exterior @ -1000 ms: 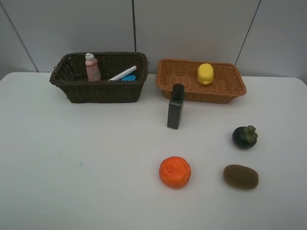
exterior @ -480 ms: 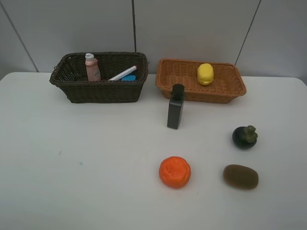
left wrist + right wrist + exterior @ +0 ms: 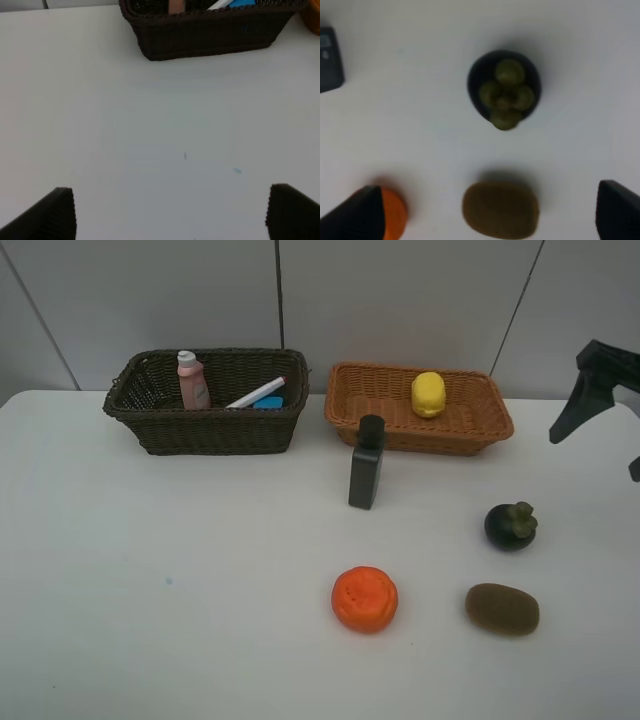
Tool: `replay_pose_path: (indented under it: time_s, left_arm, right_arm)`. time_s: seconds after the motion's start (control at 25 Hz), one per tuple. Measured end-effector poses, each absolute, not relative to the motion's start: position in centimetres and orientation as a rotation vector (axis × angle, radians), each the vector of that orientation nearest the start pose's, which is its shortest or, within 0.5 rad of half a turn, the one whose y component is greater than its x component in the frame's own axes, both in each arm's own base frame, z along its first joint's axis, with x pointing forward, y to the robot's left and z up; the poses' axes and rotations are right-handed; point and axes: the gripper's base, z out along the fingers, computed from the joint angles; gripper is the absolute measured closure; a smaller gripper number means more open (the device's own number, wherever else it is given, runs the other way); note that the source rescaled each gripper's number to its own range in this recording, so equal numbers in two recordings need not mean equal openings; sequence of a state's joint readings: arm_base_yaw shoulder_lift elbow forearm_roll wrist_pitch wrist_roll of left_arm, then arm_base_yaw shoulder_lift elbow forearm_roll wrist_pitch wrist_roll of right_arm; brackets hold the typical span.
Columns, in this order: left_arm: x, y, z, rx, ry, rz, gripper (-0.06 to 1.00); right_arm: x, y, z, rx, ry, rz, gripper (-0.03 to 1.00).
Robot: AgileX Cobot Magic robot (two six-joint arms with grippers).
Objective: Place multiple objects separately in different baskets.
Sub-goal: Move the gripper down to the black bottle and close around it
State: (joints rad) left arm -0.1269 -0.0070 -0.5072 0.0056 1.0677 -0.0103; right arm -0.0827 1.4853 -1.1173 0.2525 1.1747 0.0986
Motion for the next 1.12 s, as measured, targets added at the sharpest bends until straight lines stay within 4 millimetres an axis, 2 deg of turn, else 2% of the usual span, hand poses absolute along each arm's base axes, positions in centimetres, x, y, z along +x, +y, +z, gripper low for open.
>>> replay_pose_path:
  time_s: [0.08, 0.24, 0.32, 0.52, 0.72, 0.88, 1.12]
  left_arm:
    - [-0.7, 0.1, 27.9, 0.118, 2.035, -0.079, -0.06]
    - [-0.7, 0.1, 27.9, 0.118, 2.035, -0.079, -0.06]
    - [-0.7, 0.1, 27.9, 0.118, 2.035, -0.079, -0.06]
    - [-0.7, 0.1, 27.9, 0.118, 2.035, -0.079, -0.06]
    - [-0.7, 0.1, 27.9, 0.119, 2.035, -0.079, -0.06]
    - [-0.7, 0.1, 27.9, 0.119, 2.035, -0.079, -0.06]
    - [-0.7, 0.1, 27.9, 0.119, 2.035, -0.079, -0.06]
  right_arm:
    - [28.5, 1.6, 27.5, 0.331, 2.980, 0.421, -0.03]
    - [30.6, 6.4, 27.9, 0.140, 3.016, 0.457, -0.03]
    - [31.5, 8.8, 27.9, 0.049, 3.026, 0.433, -0.03]
    - [33.4, 13.0, 28.3, -0.092, 2.995, 0.324, -0.03]
    - [34.8, 17.0, 26.5, -0.176, 3.021, 0.303, -0.03]
    - [35.9, 18.8, 24.1, -0.169, 3.070, 0.284, -0.03]
    - [37.4, 19.4, 21.4, -0.093, 3.121, 0.238, -0.03]
